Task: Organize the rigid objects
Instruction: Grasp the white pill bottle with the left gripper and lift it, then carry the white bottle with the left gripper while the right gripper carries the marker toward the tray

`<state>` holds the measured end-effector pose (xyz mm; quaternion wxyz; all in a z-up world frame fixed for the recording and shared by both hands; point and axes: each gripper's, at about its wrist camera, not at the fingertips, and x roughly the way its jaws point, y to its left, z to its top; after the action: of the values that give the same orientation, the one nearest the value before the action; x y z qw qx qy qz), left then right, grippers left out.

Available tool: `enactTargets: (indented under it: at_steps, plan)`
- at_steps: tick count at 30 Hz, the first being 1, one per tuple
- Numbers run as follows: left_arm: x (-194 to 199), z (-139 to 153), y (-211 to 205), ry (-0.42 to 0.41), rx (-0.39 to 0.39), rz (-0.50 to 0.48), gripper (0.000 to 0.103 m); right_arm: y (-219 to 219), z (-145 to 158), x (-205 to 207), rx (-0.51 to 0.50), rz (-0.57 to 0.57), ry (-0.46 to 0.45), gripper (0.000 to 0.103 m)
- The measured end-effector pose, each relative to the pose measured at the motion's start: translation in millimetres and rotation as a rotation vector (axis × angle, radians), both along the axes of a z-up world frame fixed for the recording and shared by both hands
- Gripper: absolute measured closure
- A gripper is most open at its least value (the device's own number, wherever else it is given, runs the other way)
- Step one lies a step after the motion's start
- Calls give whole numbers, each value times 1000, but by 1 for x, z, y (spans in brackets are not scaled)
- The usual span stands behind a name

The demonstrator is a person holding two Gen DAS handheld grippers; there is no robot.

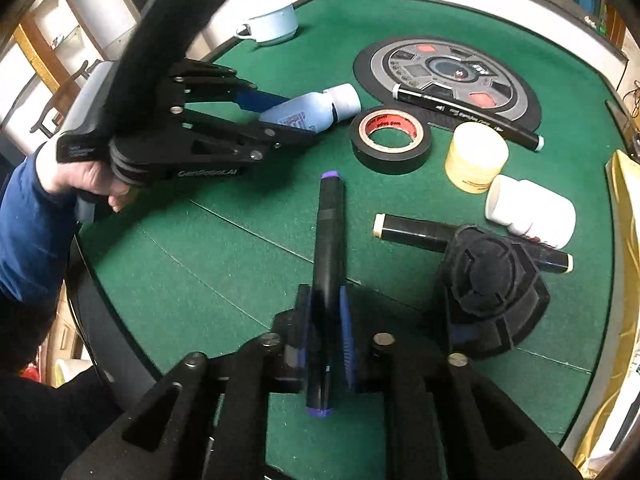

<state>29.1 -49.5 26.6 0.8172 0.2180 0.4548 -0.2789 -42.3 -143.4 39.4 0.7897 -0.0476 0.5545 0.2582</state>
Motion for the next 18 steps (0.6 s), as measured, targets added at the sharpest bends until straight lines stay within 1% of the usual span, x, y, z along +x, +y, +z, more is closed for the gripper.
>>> enactTargets:
  at_steps: [3, 6, 10, 13, 16, 18]
  plan:
    - [10, 0, 2, 29, -43, 22, 70, 6, -4, 0, -39, -15, -2, 87]
    - [15, -2, -3, 33, -58, 37, 70, 11, -4, -3, -50, -22, -21, 87]
    - [12, -4, -3, 9, -94, 77, 71, 12, -4, -7, -55, -39, -63, 89]
    - [0, -3, 3, 1, -142, 116, 71, 6, -5, -11, -11, -69, -71, 90]
    - [-19, 4, 12, -17, -218, 144, 71, -7, -2, -18, 72, -111, -79, 90]
    - [-32, 13, 14, -44, -268, 164, 71, -15, 1, -23, 122, -143, -94, 90]
